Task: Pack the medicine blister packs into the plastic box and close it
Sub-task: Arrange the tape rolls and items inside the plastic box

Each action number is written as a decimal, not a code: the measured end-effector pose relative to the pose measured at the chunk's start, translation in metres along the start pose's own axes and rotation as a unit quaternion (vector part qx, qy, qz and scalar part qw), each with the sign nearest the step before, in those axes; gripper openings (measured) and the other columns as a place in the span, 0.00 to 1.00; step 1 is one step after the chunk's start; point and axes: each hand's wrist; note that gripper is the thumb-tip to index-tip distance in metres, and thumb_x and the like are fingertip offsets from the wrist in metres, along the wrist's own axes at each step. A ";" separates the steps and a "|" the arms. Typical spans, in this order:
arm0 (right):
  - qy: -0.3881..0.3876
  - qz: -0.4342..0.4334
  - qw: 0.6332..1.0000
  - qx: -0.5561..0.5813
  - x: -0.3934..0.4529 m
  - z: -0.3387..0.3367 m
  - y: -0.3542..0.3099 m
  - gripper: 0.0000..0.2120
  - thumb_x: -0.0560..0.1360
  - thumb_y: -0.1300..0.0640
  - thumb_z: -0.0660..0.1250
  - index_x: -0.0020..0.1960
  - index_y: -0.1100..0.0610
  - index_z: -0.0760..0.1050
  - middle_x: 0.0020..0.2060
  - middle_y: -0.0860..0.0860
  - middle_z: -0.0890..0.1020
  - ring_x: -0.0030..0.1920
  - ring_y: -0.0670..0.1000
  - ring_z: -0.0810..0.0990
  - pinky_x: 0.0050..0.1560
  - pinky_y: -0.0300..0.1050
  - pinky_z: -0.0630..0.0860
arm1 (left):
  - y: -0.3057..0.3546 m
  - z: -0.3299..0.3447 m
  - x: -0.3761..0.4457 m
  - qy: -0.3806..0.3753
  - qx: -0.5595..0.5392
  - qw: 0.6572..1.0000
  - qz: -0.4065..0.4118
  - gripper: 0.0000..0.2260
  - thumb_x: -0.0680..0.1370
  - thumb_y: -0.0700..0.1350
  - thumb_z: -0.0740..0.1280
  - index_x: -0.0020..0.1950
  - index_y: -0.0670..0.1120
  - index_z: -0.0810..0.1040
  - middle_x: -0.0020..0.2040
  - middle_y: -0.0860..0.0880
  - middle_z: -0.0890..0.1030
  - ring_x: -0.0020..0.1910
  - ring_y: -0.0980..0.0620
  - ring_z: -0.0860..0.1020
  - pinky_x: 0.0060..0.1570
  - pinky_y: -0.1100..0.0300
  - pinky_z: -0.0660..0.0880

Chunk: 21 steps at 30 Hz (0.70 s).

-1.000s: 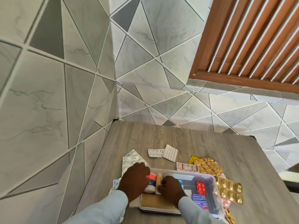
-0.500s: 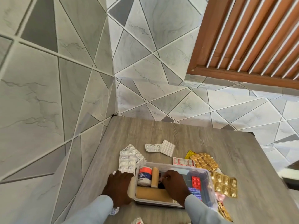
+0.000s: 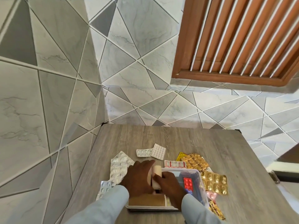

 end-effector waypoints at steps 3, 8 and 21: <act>0.110 0.014 0.986 -0.127 0.013 -0.008 0.021 0.26 0.65 0.37 0.68 0.51 0.58 0.77 0.46 0.55 0.83 0.46 0.55 0.82 0.47 0.55 0.83 | -0.022 0.008 -0.004 0.046 -0.029 0.998 -0.009 0.40 0.67 0.58 0.69 0.75 0.56 0.57 0.73 0.54 0.65 0.69 0.49 0.65 0.69 0.52 0.61; 0.138 0.035 0.962 -0.232 0.022 0.001 0.023 0.28 0.66 0.37 0.70 0.55 0.58 0.76 0.53 0.56 0.82 0.53 0.57 0.81 0.51 0.47 0.77 | -0.070 0.005 -0.017 0.139 -0.132 0.977 -0.094 0.28 0.69 0.59 0.60 0.68 0.51 0.70 0.66 0.50 0.75 0.66 0.49 0.72 0.68 0.54 0.66; 0.140 0.024 0.964 -0.224 0.022 0.013 0.020 0.18 0.70 0.40 0.67 0.46 0.55 0.76 0.45 0.55 0.84 0.46 0.56 0.83 0.52 0.52 0.80 | -0.136 0.011 -0.053 0.118 -0.198 0.956 -0.181 0.17 0.76 0.45 0.67 0.65 0.49 0.72 0.61 0.48 0.76 0.58 0.48 0.76 0.60 0.54 0.73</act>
Point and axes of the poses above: each hand's wrist, its own x-axis towards the middle knuckle, its own z-axis out of the palm, y = z × x
